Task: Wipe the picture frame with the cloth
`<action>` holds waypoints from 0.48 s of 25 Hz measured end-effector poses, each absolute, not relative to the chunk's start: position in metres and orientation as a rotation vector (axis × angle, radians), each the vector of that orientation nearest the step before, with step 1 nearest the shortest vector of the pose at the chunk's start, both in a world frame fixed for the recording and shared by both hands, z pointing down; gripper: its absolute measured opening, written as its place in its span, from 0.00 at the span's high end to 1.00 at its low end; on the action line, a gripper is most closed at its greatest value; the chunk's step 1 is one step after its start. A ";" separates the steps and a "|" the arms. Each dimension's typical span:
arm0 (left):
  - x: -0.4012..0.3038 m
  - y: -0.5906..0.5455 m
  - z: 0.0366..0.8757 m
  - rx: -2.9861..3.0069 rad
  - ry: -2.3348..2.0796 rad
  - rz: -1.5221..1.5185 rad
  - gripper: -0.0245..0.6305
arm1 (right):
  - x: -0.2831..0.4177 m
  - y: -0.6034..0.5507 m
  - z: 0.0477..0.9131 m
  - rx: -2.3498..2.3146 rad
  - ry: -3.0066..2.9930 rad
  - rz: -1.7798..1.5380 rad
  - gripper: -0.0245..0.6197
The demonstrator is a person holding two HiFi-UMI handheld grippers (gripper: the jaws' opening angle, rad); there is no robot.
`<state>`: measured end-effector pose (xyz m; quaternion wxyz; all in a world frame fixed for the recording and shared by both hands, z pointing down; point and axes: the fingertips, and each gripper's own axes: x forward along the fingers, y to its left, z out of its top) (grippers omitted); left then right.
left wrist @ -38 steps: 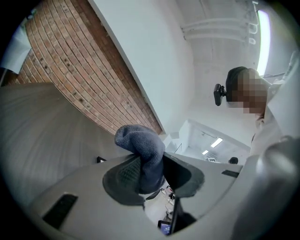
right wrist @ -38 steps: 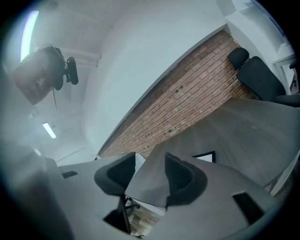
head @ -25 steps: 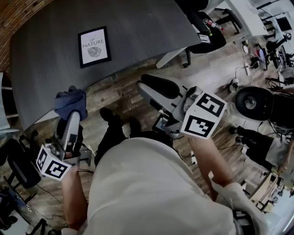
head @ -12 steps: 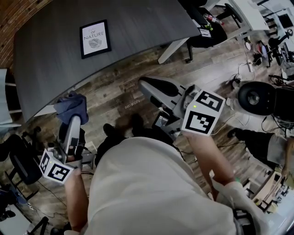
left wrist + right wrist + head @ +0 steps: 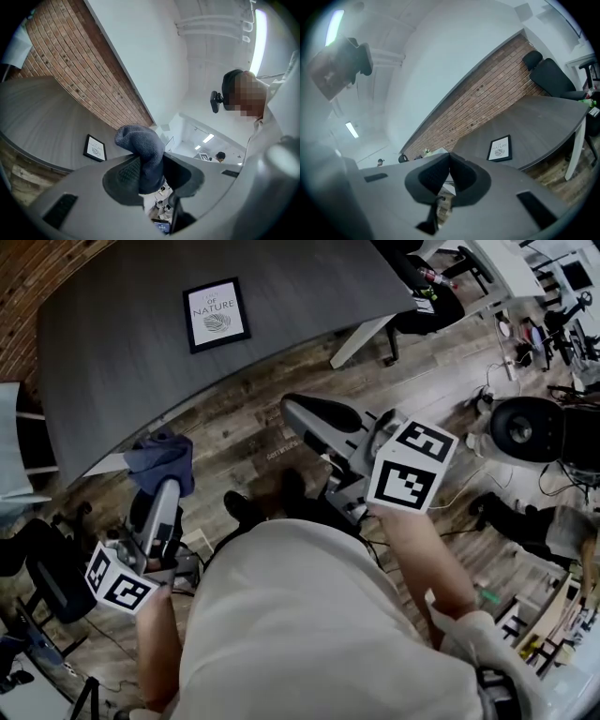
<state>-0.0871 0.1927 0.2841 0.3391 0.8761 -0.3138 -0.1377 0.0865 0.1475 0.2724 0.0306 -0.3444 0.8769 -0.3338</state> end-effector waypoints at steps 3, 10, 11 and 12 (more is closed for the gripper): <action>-0.103 0.197 0.285 2.284 -0.793 -0.366 0.77 | 0.074 0.156 0.272 -1.100 2.705 -1.018 0.94; -0.081 0.191 0.285 2.312 -0.715 -0.374 0.77 | 0.091 0.157 0.274 -1.171 2.689 -0.999 0.94; -0.078 0.191 0.286 2.314 -0.708 -0.374 0.77 | 0.093 0.157 0.275 -1.178 2.690 -0.993 0.94; -0.076 0.190 0.287 2.315 -0.703 -0.373 0.77 | 0.095 0.157 0.276 -1.184 2.692 -0.989 0.94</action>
